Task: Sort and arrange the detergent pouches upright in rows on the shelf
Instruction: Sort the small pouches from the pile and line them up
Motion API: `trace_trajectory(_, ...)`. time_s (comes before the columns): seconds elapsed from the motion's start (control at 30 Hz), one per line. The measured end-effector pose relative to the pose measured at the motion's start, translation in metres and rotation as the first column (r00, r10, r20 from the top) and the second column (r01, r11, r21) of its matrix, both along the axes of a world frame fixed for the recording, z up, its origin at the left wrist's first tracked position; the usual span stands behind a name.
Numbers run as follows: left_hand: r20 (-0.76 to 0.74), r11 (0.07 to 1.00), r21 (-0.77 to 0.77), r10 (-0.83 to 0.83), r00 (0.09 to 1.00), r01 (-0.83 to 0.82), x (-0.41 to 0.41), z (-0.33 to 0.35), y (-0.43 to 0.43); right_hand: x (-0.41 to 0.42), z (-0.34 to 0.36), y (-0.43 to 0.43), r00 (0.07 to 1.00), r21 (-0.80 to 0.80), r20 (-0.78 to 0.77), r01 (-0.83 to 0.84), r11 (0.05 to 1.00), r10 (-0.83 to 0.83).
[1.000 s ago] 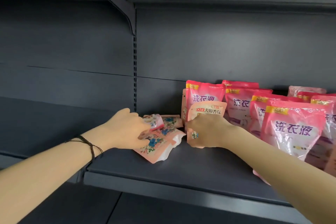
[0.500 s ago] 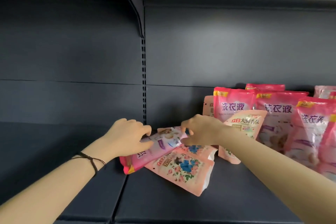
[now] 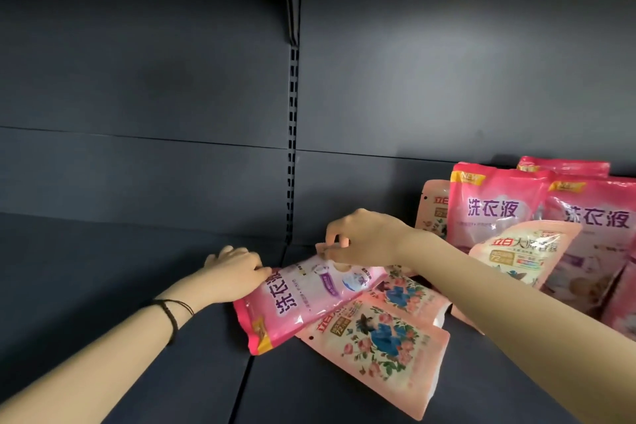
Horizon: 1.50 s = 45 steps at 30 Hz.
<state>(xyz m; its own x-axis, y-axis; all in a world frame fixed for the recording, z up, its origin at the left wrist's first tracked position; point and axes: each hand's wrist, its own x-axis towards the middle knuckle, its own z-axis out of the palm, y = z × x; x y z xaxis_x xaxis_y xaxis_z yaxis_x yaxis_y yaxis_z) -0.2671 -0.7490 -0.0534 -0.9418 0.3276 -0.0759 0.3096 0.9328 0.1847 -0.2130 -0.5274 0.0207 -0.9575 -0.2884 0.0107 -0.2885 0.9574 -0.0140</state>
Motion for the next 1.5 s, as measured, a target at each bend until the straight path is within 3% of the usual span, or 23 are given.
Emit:
trace_trajectory(0.1,0.138,0.951,0.308,-0.010,0.990,-0.033,-0.003,0.003,-0.004,-0.013,-0.006,-0.007,0.999,-0.102,0.029,-0.022,0.995,0.025)
trace_trajectory(0.17,0.122,0.904,0.427,-0.038,0.992,-0.018,0.000,0.005,-0.006,-0.021,-0.008,-0.015,0.996,-0.187,0.050,-0.058,0.981,0.069)
trace_trajectory(0.37,-0.296,0.921,0.364,-0.027,0.955,0.139,0.015,0.035,-0.007,-0.031,-0.001,-0.038,0.959,-0.356,0.207,-0.108,0.928,0.191)
trace_trajectory(0.5,-0.421,0.939,0.278,-0.069,0.904,0.201,0.028,0.048,-0.013,-0.033,0.001,-0.041,0.935,-0.548,0.269,-0.048,0.835,0.230)
trace_trajectory(0.53,-0.422,0.920,0.340,-0.035,0.906,0.194,0.033,0.045,-0.014,-0.033,0.000,-0.041,0.933,-0.611,0.275,-0.017,0.792,0.232)
trace_trajectory(0.6,-0.356,0.766,0.624,0.101,0.929,0.155,0.045,0.035,-0.014,-0.032,-0.002,-0.040,0.938,-0.681,0.266,0.020,0.732,0.222)
trace_trajectory(0.67,-0.099,0.437,0.900,0.214,0.972,-0.005,0.060,0.021,-0.011,-0.030,-0.003,-0.039,0.948,-0.719,0.235,0.020,0.695,0.216)
trace_trajectory(0.73,0.168,0.165,0.968,0.146,0.975,-0.192,0.073,0.008,-0.007,-0.027,-0.001,-0.039,0.957,-0.747,0.219,0.040,0.664,0.189)
trace_trajectory(0.77,0.249,0.115,0.959,0.083,0.965,-0.257,0.079,0.003,-0.007,-0.025,0.001,-0.040,0.964,-0.759,0.203,0.046,0.649,0.170)
trace_trajectory(0.83,0.305,0.119,0.946,-0.011,0.952,-0.301,0.084,-0.002,-0.006,-0.021,0.004,-0.038,0.978,-0.806,0.148,0.035,0.592,0.145)
trace_trajectory(0.93,0.230,0.145,0.963,0.003,0.973,-0.228,0.080,0.005,-0.007,-0.015,0.006,-0.035,0.992,-0.874,0.059,-0.002,0.486,0.110)
trace_trajectory(1.03,0.145,0.147,0.977,0.059,0.988,-0.152,0.073,0.021,-0.007,-0.008,0.009,-0.031,0.996,-0.838,-0.029,-0.069,0.541,0.082)
trace_trajectory(1.13,0.033,0.247,0.968,0.058,0.998,-0.046,0.064,0.038,-0.004,0.003,0.014,-0.027,0.991,-0.835,-0.061,-0.114,0.538,0.116)
trace_trajectory(1.2,-0.042,0.287,0.958,0.050,0.998,0.026,0.058,0.053,0.000,0.008,0.017,-0.022,0.991,-0.889,-0.112,-0.136,0.438,0.079)
trace_trajectory(1.27,-0.114,0.271,0.958,0.061,0.992,0.093,0.054,0.071,0.006,0.013,0.020,-0.013,0.987,-0.947,-0.161,-0.153,0.284,-0.006)
trace_trajectory(1.37,-0.192,0.146,0.972,0.052,0.980,0.183,0.054,0.097,0.021,0.028,0.020,0.000,0.965,-0.974,-0.222,-0.215,0.068,-0.137)
trace_trajectory(1.5,-0.314,0.012,0.949,0.064,0.947,0.314,0.070,0.115,0.056,0.058,0.018,0.009,0.929,-0.942,-0.265,-0.306,-0.135,-0.258)
